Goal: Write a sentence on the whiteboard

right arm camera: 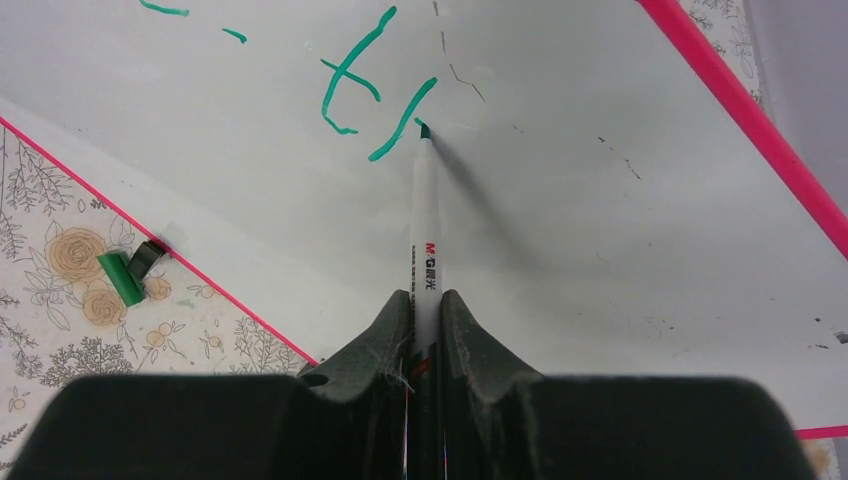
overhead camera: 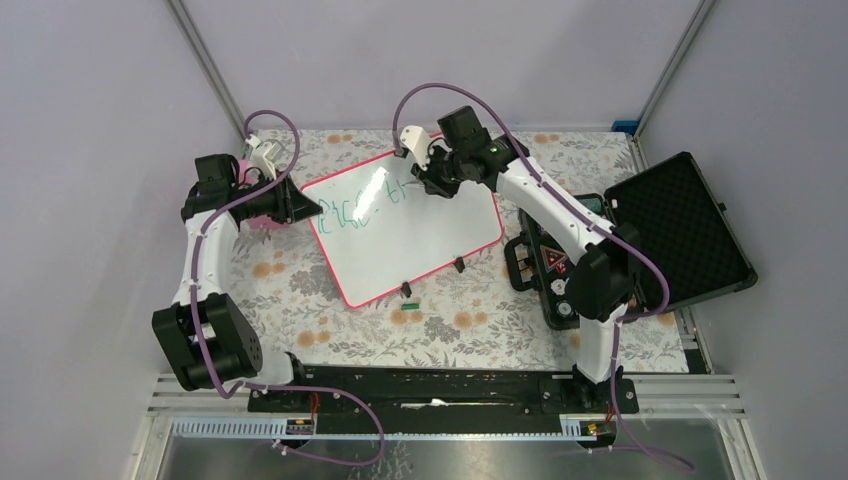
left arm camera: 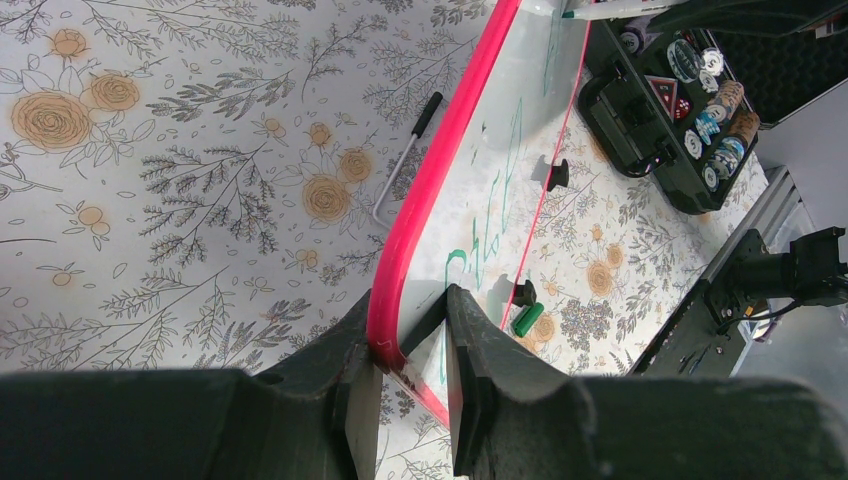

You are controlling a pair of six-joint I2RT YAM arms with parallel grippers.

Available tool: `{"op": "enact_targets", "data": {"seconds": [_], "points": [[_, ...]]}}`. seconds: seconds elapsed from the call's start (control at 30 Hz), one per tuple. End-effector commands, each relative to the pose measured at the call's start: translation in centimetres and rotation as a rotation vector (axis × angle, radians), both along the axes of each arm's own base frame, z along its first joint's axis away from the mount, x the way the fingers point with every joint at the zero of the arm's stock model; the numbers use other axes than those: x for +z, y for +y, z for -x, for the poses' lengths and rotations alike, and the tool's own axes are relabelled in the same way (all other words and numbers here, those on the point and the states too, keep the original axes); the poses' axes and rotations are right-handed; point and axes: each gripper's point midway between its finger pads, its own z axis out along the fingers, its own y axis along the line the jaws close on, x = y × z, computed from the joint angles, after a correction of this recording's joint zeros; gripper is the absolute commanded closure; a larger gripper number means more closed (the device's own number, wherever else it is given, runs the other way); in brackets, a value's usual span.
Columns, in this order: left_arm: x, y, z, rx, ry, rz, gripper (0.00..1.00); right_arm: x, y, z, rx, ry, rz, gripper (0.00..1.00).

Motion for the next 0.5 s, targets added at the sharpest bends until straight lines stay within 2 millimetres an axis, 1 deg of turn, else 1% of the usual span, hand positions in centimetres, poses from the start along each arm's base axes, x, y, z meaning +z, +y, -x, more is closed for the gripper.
{"op": "enact_targets", "data": {"seconds": [0.0,0.23,0.47], "points": [[1.1,0.5,-0.7,-0.017,-0.125,-0.097,1.00,1.0,-1.1,-1.7,-0.057,-0.039,0.000,1.00],[1.1,0.5,-0.6,-0.016,-0.125,-0.097,1.00,1.3,-1.3,-1.7,-0.059,-0.035,-0.012,1.00],[1.1,0.4,-0.6,-0.019,-0.126,-0.097,1.00,3.5,-1.1,0.2,0.004,-0.044,-0.077,1.00]]}}
